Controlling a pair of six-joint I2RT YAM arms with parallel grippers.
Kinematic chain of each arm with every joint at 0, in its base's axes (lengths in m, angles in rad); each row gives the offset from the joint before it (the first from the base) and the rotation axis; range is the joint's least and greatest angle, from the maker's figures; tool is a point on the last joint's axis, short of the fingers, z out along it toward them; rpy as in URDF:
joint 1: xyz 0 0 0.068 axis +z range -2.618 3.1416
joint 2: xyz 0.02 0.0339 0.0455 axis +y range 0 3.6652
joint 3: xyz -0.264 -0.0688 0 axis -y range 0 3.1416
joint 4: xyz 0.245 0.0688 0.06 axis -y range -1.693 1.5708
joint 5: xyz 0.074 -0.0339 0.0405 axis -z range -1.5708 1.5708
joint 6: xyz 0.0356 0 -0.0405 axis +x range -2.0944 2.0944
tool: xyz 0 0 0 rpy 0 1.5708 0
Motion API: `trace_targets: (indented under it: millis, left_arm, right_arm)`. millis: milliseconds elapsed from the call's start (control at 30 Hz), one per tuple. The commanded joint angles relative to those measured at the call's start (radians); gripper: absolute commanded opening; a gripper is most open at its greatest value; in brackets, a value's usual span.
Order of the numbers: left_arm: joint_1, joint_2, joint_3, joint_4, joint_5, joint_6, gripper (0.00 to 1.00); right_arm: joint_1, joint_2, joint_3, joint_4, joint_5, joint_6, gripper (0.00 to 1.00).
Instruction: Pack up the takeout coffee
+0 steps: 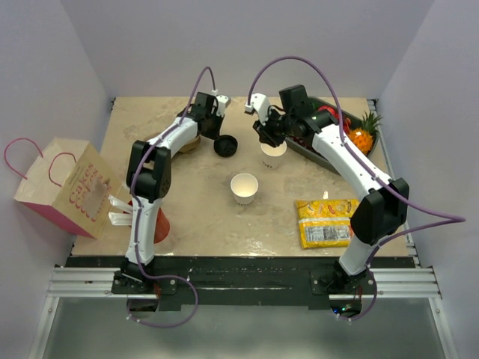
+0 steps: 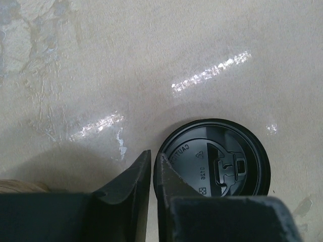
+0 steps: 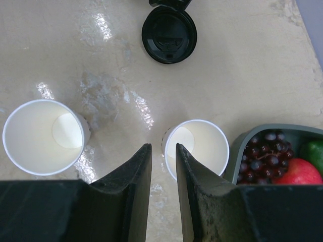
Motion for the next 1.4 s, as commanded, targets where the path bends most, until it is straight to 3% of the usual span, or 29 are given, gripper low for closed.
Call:
trace_targets:
  millis: [0, 167, 467, 767, 1100, 1233, 1367]
  left_arm:
    - [0.004, 0.004, 0.000, 0.004, 0.017, -0.008, 0.15]
    - [0.004, -0.010, -0.011, 0.001, 0.033, -0.013, 0.26]
    - [0.004, -0.017, -0.022, 0.003, 0.033, -0.011, 0.17]
    - [0.002, -0.036, -0.011, 0.006, 0.011, -0.013, 0.15]
    - [0.001, -0.045, -0.015, 0.006, -0.003, -0.011, 0.15]
    - [-0.002, -0.050, -0.012, 0.009, -0.012, -0.037, 0.28]
    - [-0.004, -0.053, -0.012, 0.007, -0.018, -0.037, 0.25]
  right_arm:
    - [0.002, 0.011, 0.023, 0.013, -0.014, -0.003, 0.29]
    - [0.002, 0.020, 0.027, 0.016, -0.014, -0.004, 0.29]
    - [0.003, 0.040, 0.042, 0.019, -0.020, 0.000, 0.29]
    - [0.002, 0.055, 0.056, 0.023, -0.026, 0.005, 0.29]
    - [0.003, 0.069, 0.072, 0.023, -0.029, 0.006, 0.29]
    - [0.002, 0.067, 0.069, 0.023, -0.032, 0.008, 0.29]
    - [0.002, 0.070, 0.070, 0.023, -0.034, 0.011, 0.29]
